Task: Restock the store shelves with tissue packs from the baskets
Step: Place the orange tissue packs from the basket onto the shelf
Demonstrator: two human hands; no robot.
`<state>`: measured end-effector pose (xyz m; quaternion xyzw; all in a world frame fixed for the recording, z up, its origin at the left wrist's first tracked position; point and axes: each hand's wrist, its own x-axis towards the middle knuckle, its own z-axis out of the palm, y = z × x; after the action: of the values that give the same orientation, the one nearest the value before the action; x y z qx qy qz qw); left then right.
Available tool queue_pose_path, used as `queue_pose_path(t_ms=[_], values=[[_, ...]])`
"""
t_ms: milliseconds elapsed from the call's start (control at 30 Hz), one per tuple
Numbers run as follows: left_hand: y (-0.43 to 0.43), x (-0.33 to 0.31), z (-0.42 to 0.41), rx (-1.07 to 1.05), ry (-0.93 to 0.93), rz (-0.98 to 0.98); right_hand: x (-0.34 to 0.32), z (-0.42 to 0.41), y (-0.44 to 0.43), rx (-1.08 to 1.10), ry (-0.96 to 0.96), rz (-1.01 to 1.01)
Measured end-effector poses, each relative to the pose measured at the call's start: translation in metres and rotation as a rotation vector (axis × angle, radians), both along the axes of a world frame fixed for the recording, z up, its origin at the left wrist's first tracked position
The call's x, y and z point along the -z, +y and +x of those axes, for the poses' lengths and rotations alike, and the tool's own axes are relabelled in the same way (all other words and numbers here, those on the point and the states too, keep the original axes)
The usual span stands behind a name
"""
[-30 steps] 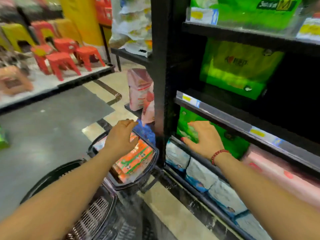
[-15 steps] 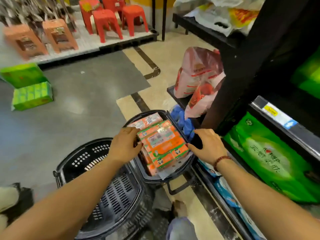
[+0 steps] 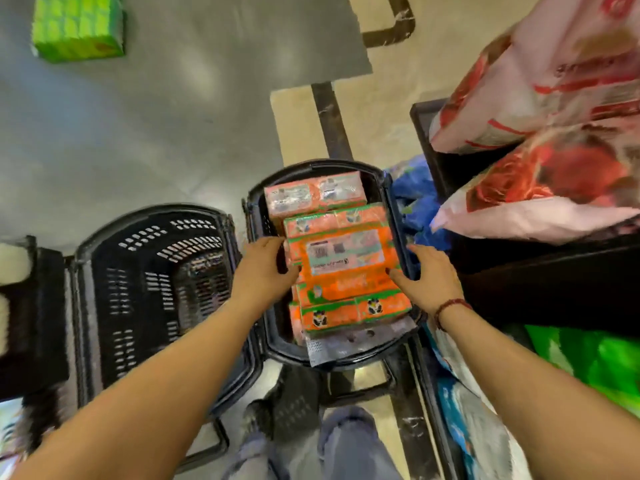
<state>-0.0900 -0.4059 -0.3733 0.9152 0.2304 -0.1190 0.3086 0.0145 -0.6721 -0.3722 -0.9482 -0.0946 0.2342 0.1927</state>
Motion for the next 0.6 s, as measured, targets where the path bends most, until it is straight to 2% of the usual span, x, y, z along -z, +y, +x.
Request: queue_pose_path(t_ms=[100, 300, 600], values=[[-0.006, 0.047, 0.011, -0.129, 0.065, -0.107, 0.046, 0.018, 0.006, 0.067, 0.047, 0.046], [-0.021, 0.12, 0.017, -0.349, 0.001, -0.293, 0.125, 0.028, 0.018, 0.266, 0.127, 0.145], [-0.043, 0.164, 0.0, -0.535, 0.042, -0.556, 0.161, 0.032, 0.026, 0.367, 0.058, 0.007]])
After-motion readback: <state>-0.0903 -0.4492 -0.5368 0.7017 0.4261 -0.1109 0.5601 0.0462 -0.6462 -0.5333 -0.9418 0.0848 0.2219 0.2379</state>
